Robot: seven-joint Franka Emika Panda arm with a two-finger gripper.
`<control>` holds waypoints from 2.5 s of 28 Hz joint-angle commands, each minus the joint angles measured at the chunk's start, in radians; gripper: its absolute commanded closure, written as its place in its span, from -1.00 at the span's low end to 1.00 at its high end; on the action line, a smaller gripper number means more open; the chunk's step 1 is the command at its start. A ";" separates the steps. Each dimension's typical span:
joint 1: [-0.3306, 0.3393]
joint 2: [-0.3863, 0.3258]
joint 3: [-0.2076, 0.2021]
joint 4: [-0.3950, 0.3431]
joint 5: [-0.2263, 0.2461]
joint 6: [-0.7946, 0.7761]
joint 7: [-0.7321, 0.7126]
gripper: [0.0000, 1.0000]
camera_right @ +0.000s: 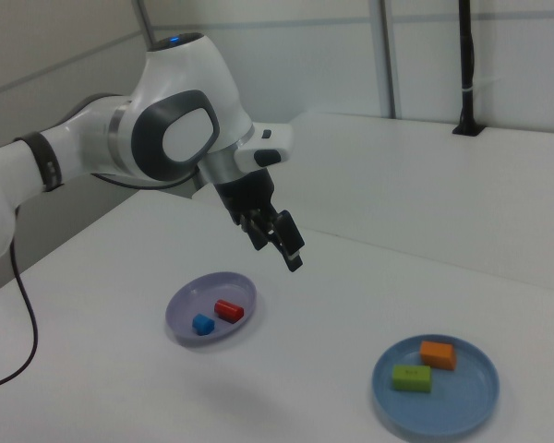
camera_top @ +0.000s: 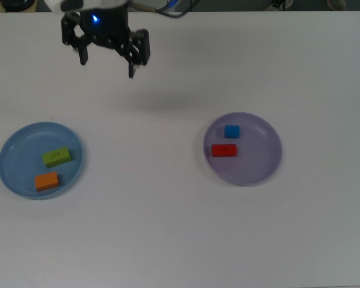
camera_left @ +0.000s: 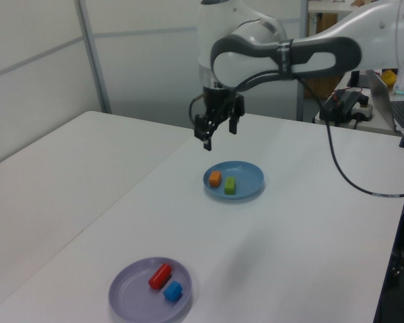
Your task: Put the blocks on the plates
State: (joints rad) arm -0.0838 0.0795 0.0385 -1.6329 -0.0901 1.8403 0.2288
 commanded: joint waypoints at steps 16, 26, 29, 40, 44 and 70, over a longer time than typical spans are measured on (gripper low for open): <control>-0.094 -0.116 -0.006 -0.096 0.198 -0.001 -0.193 -1.00; -0.091 -0.107 -0.002 -0.082 0.150 -0.084 -0.276 -1.00; -0.083 -0.106 0.001 -0.068 0.115 -0.119 -0.275 -1.00; -0.080 -0.093 0.004 -0.050 0.086 -0.159 -0.266 -1.00; -0.080 -0.077 0.004 -0.033 0.084 -0.159 -0.259 -1.00; -0.083 -0.061 -0.005 -0.010 0.087 -0.167 -0.258 -1.00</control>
State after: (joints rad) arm -0.1769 0.0134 0.0426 -1.6621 0.0109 1.7098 -0.0279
